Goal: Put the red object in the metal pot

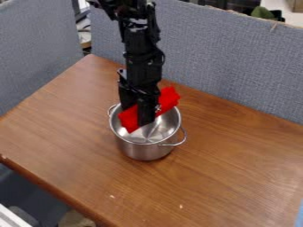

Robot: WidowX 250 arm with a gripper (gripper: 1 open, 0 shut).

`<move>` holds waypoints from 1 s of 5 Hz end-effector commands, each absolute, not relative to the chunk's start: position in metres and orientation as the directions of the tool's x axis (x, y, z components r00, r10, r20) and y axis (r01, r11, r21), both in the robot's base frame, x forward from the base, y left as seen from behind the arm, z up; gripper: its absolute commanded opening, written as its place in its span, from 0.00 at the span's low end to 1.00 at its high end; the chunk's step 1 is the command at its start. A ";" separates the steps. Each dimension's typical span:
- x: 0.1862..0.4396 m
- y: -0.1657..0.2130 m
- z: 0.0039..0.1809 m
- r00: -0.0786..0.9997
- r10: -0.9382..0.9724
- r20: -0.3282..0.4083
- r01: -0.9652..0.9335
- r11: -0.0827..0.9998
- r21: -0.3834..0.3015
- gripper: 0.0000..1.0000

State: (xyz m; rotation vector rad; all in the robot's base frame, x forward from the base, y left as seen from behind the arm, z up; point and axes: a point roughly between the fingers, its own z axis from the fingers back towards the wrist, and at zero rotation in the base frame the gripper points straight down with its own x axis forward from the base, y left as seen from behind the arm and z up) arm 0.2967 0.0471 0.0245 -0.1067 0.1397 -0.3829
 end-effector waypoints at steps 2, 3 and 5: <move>0.299 0.044 0.025 0.920 -0.381 -0.095 0.367 0.920 -0.136 1.00; 0.299 0.042 0.022 0.919 -0.381 -0.096 0.366 0.920 -0.142 1.00; 0.299 0.041 0.020 0.921 -0.377 -0.098 0.361 0.921 -0.146 1.00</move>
